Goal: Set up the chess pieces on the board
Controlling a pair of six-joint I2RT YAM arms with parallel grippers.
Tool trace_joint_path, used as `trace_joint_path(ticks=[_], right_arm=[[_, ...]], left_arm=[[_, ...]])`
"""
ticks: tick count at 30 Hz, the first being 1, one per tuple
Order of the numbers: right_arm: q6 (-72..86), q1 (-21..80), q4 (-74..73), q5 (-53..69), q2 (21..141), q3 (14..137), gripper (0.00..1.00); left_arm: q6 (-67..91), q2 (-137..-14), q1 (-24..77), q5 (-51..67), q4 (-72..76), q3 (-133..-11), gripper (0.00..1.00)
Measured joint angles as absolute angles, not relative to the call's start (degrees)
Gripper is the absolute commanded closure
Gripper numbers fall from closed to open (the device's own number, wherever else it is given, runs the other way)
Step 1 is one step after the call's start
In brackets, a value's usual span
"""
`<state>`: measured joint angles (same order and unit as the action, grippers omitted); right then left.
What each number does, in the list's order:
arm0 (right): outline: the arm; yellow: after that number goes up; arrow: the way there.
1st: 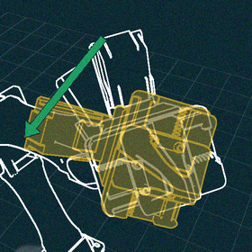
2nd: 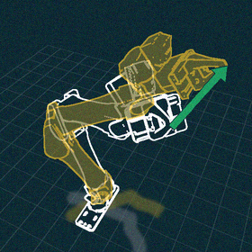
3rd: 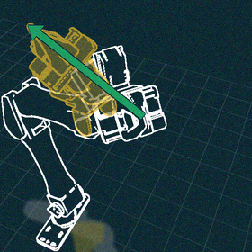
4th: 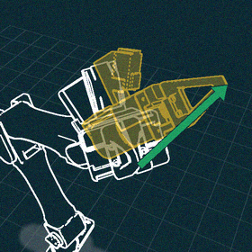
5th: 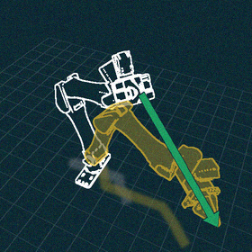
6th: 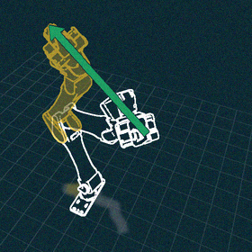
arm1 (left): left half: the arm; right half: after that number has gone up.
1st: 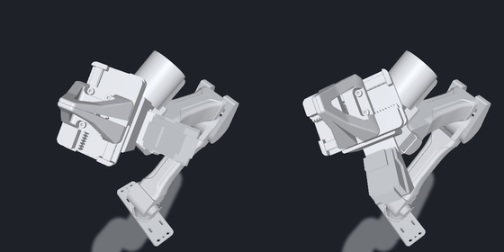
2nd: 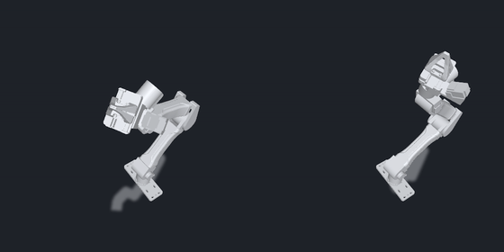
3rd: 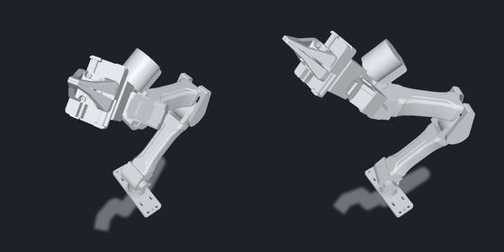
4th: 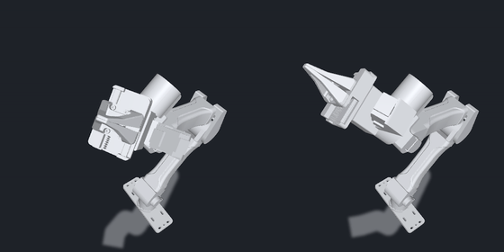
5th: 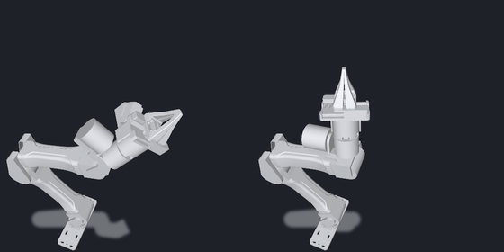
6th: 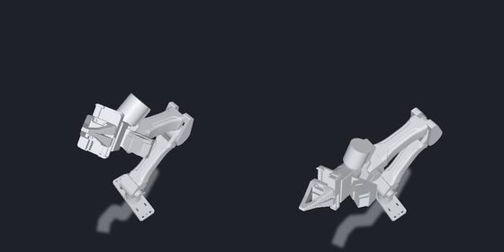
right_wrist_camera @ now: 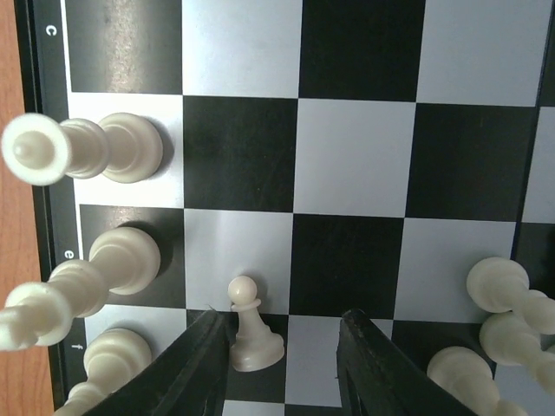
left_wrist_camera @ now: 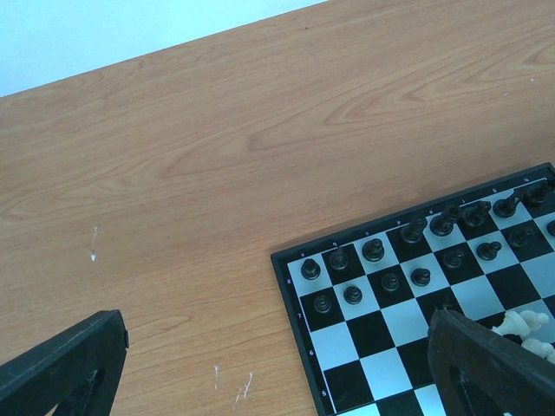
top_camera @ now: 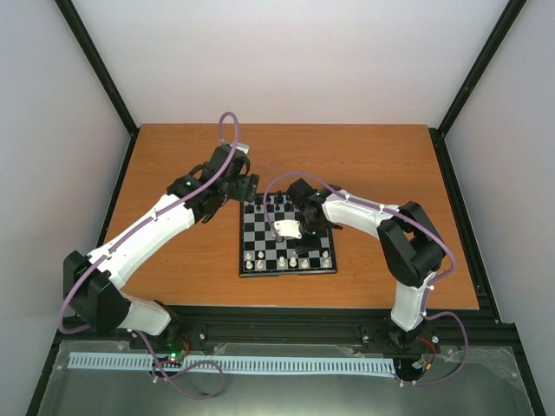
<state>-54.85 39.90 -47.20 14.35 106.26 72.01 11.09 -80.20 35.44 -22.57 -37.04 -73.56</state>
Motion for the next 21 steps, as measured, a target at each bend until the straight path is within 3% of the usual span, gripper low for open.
trace_joint_path(ticks=[14, 21], right_arm=[[-56.2, 39.9, -47.5, 13.9, 106.1, 70.4, 0.75], [-55.7, 39.9, -45.9, 13.4, 105.6, 69.5, 0.85]], left_arm=[[10.7, -80.5, 35.4, -22.2, -37.1, -73.6, 0.05], [10.7, -80.5, 35.4, -22.2, -37.1, -73.6, 0.05]])
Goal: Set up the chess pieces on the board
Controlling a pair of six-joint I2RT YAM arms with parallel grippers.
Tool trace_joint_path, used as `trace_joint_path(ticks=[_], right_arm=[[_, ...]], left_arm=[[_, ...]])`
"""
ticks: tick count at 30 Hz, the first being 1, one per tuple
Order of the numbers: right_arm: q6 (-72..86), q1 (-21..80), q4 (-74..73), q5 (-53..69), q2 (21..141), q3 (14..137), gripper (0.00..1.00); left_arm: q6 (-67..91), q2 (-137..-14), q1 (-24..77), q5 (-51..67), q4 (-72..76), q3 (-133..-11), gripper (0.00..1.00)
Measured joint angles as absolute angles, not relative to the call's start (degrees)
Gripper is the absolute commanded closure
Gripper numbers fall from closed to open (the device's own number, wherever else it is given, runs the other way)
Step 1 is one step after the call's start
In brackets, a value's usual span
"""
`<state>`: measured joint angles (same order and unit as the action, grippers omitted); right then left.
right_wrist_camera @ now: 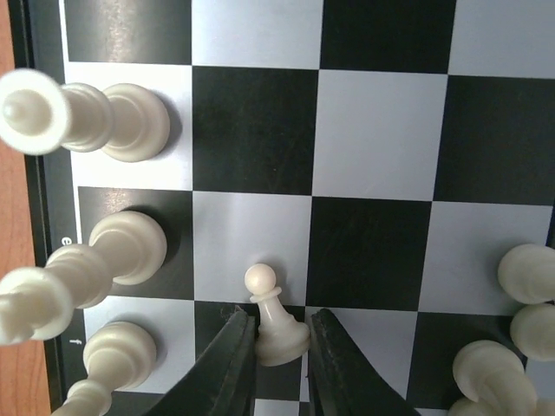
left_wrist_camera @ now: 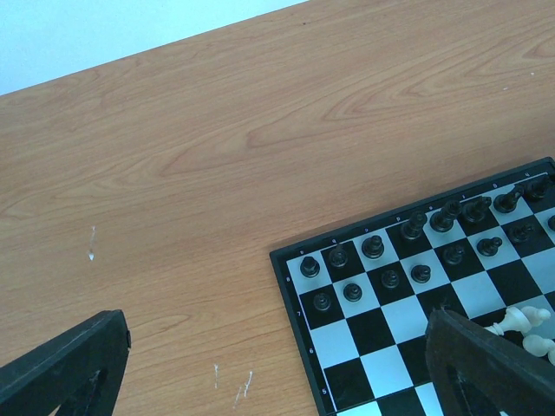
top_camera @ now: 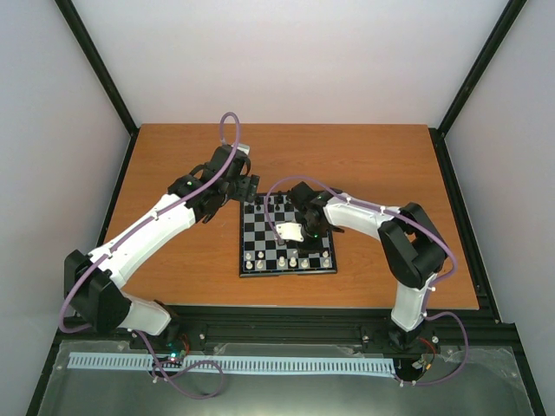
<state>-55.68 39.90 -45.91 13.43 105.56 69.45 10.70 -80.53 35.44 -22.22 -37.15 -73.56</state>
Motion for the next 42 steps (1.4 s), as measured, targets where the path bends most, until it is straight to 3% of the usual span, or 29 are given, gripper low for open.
trace_joint_path(ticks=[5, 10, 13, 21, 26, 34, 42], right_arm=[[-55.1, 39.9, -44.8, 13.2, 104.7, 68.3, 0.93], [-54.5, 39.9, -44.3, 13.1, 103.1, 66.7, 0.94], [-53.2, 39.3, -44.5, 14.4, 102.1, 66.6, 0.95], [-45.9, 33.2, -45.2, 21.5, 97.2, 68.7, 0.95], [-39.4, 29.2, -44.3, 26.0, 93.5, 71.2, 0.93], [-30.9, 24.9, -44.1, 34.8, 88.0, 72.9, 0.92], [-26.7, 24.7, -44.0, 39.9, 87.0, 73.5, 0.91]], left_arm=[[10.7, -80.5, 35.4, -22.2, -37.2, -73.6, 0.06], [10.7, -80.5, 35.0, -20.8, -37.0, -73.6, 0.07], [11.0, -80.2, 34.2, -18.8, -36.2, -73.3, 0.0], [16.9, -78.0, 32.7, -13.8, -33.4, -71.2, 0.0], [21.5, -77.8, 32.7, -5.9, -30.9, -70.5, 0.2], [36.9, -73.8, 32.7, 12.0, -11.5, -53.5, 0.43], [46.7, -78.2, 33.0, 22.6, 4.8, -49.1, 0.48]])
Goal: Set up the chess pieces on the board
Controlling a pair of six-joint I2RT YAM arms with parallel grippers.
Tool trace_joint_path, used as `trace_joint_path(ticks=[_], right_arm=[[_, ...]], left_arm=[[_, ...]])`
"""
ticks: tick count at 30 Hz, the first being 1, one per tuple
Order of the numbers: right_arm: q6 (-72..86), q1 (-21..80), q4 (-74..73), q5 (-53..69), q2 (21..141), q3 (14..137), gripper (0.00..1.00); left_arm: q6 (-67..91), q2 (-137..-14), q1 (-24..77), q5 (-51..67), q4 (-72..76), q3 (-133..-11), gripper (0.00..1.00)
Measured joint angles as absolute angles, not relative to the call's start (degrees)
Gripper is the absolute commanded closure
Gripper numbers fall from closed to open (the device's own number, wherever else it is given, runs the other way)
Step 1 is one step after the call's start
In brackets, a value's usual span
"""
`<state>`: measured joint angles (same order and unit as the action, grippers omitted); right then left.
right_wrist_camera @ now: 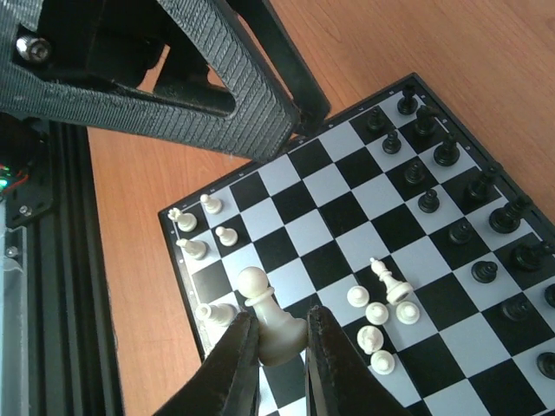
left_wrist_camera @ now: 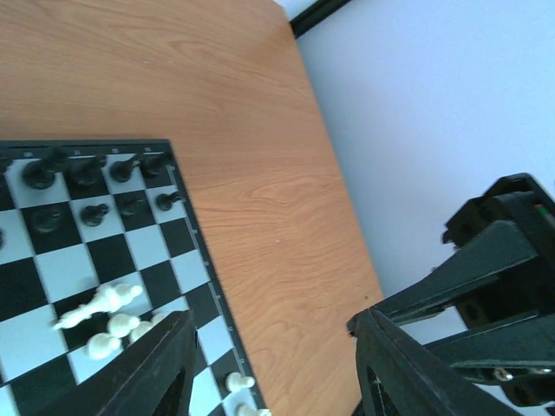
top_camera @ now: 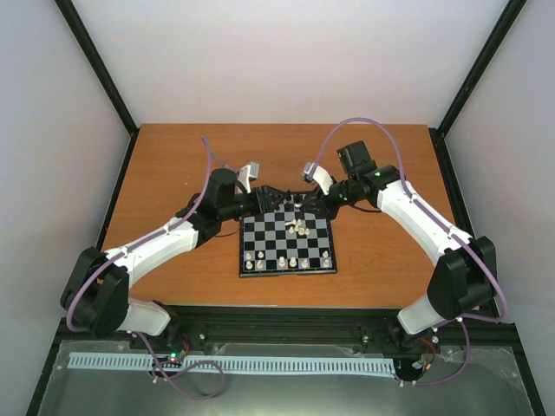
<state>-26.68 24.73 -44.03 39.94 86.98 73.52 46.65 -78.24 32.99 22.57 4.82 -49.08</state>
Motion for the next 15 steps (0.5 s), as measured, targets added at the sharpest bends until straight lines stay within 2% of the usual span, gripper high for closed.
trace_joint_path(ticks=[7, 15], right_arm=[[-25.2, 24.7, -44.1, 42.0, 87.0, 73.8, 0.91], [-24.2, 24.7, -44.6, 42.5, 87.1, 73.9, 0.9]], left_arm=[[48.6, -80.4, 34.9, 26.1, 9.9, -49.4, 0.59], [49.3, -83.7, 36.9, 27.6, 11.6, -50.7, 0.63]])
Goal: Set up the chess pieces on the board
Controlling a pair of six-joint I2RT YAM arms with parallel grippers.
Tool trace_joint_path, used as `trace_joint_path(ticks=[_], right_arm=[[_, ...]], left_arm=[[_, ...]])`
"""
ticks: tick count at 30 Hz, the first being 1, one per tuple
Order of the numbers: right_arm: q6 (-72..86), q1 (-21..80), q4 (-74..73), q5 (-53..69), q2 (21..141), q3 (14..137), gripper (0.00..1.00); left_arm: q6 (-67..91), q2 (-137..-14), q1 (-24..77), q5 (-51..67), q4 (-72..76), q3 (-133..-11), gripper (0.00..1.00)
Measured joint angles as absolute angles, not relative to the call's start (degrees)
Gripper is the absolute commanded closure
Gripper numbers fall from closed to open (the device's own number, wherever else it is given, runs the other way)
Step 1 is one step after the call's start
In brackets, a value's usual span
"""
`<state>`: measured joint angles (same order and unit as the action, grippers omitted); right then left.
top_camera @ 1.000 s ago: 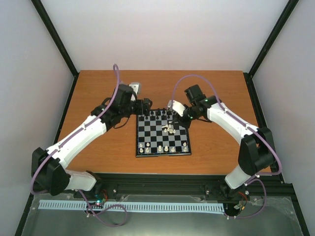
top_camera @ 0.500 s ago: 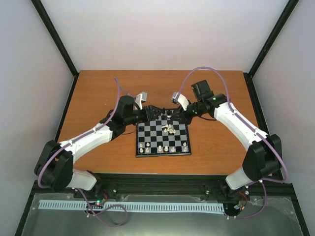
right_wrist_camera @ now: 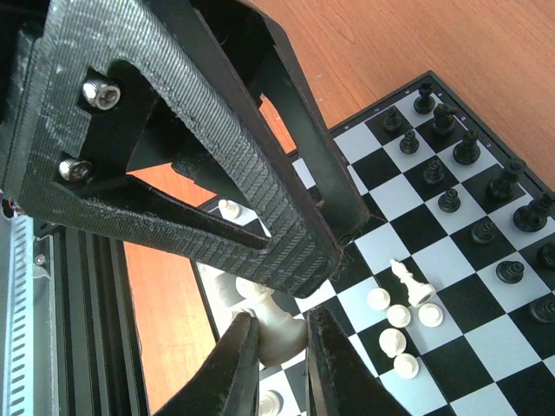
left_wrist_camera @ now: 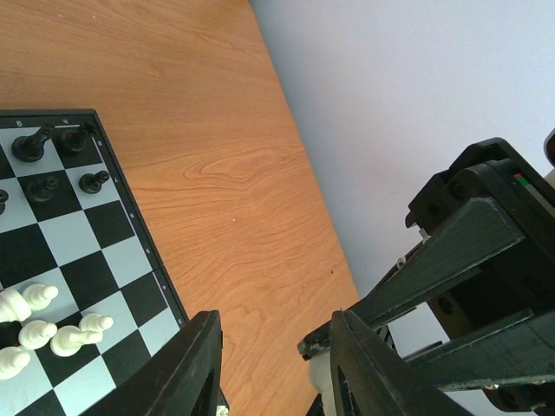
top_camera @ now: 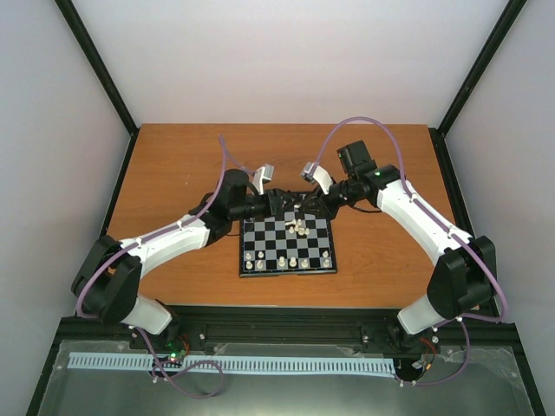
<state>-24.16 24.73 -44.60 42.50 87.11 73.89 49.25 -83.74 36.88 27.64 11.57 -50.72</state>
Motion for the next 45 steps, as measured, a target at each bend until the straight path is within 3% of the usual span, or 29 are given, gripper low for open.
trace_joint_path(ticks=[8, 42, 45], right_arm=[[-23.8, 24.7, -44.3, 42.6, 87.4, 73.9, 0.9], [-18.7, 24.4, -41.8, 42.5, 87.7, 73.9, 0.9], [-18.5, 24.4, -41.7, 42.5, 87.7, 73.9, 0.74]], left_arm=[[49.6, -83.6, 37.4, 27.4, 12.1, -50.9, 0.6], [52.5, -82.3, 38.2, 27.2, 13.3, -50.1, 0.94], [52.6, -82.3, 38.2, 27.1, 13.4, -50.1, 0.95]])
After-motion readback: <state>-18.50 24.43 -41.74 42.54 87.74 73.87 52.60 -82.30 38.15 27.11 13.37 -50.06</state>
